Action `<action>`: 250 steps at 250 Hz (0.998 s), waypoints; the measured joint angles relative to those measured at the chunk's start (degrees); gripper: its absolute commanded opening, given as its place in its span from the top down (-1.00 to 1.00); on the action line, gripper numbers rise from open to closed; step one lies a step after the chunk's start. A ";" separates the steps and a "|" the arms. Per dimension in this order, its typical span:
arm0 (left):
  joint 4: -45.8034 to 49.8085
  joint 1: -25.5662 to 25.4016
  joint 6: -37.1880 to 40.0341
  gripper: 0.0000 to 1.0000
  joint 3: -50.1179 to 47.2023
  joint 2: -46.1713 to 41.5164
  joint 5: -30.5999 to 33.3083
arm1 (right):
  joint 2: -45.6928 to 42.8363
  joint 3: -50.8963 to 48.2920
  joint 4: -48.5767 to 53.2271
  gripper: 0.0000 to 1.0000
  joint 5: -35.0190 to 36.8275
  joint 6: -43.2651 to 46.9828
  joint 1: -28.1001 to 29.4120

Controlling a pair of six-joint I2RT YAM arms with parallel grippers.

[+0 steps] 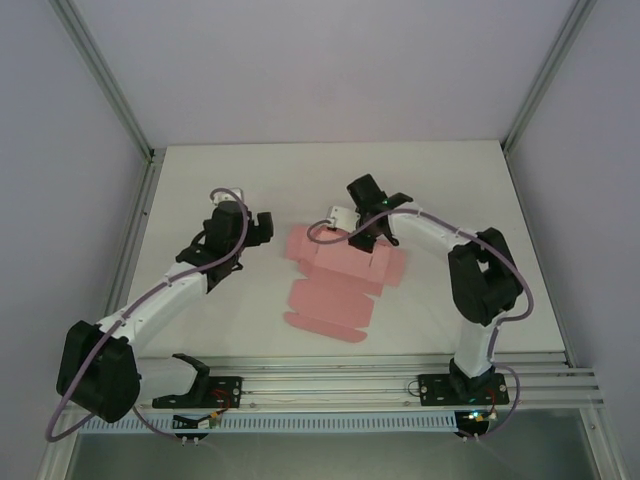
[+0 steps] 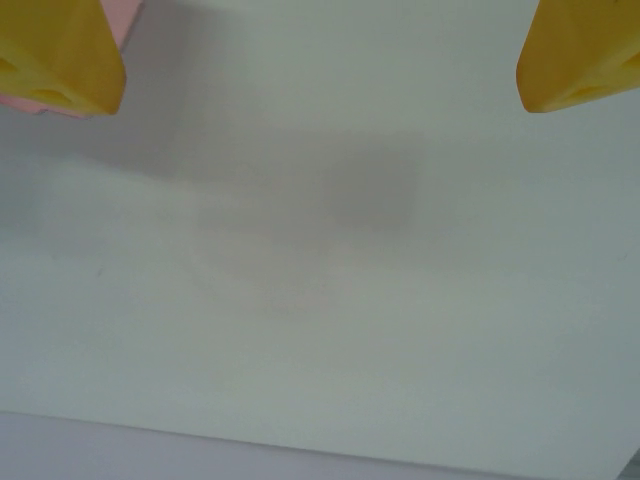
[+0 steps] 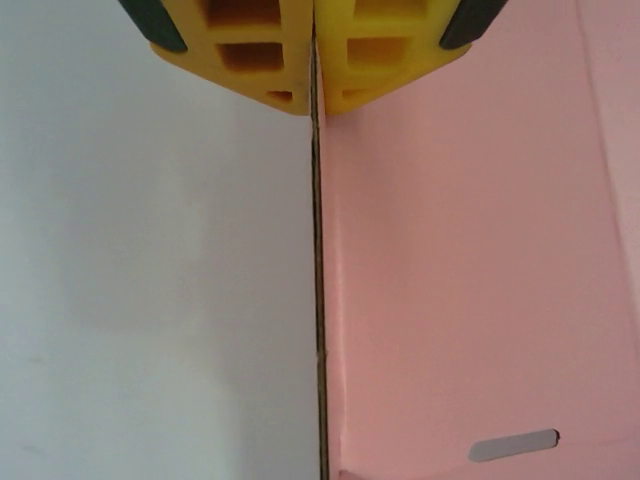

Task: Assemble paper box

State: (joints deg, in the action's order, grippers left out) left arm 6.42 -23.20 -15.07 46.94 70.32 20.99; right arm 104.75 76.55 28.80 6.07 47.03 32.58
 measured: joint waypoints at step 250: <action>-0.59 5.49 -5.25 -0.99 -0.94 4.63 -0.92 | -3.13 -0.04 -28.74 1.00 16.61 20.46 1.57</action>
State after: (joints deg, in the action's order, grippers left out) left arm 5.82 -17.72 -20.32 46.00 74.96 20.08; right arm 101.62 76.51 0.05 22.68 67.48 34.15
